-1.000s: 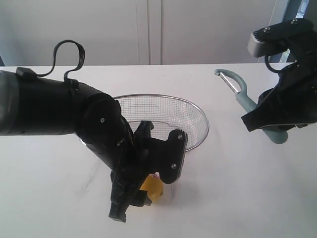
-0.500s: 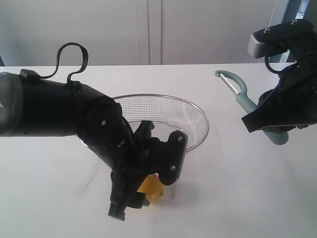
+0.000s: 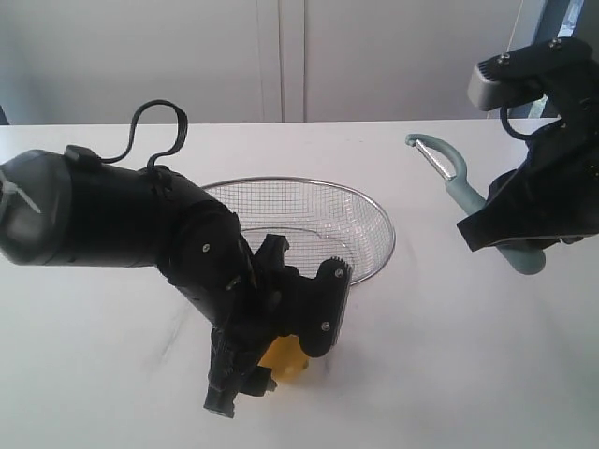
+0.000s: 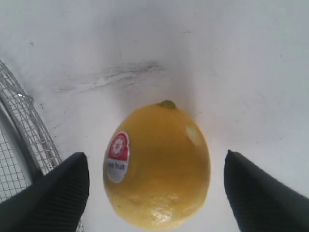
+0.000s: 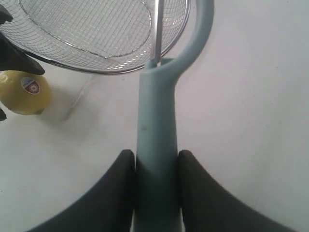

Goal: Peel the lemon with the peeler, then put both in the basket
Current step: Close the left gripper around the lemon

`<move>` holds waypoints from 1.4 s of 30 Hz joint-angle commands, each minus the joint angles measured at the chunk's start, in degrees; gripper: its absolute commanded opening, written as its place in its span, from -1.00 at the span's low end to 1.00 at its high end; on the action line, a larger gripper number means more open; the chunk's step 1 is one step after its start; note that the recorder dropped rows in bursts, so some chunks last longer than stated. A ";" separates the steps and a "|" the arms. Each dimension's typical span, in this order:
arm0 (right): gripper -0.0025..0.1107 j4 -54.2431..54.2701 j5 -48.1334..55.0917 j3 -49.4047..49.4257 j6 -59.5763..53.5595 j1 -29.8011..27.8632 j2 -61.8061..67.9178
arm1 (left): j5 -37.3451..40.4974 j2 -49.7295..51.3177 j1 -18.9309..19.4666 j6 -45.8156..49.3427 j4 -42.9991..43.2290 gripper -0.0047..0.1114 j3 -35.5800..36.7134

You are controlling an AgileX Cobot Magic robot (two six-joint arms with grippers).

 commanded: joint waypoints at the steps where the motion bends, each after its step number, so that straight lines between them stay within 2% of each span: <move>1: -0.96 0.24 -0.38 0.22 -0.66 -0.38 -0.42 | -0.05 0.95 -0.09 -0.49 -0.20 0.45 -0.33; 12: -0.96 0.24 -0.38 0.22 -0.66 -0.38 -0.42 | -1.44 2.36 1.44 -0.75 -0.07 0.45 -0.33; 38: -0.96 0.37 -0.25 0.22 -0.66 -0.38 -0.42 | -3.09 4.66 1.32 -1.84 -2.06 0.45 -0.33; 42: -0.96 0.48 -0.25 0.22 -0.66 -0.38 -0.42 | -2.96 4.66 1.32 -1.84 -2.06 0.36 -0.33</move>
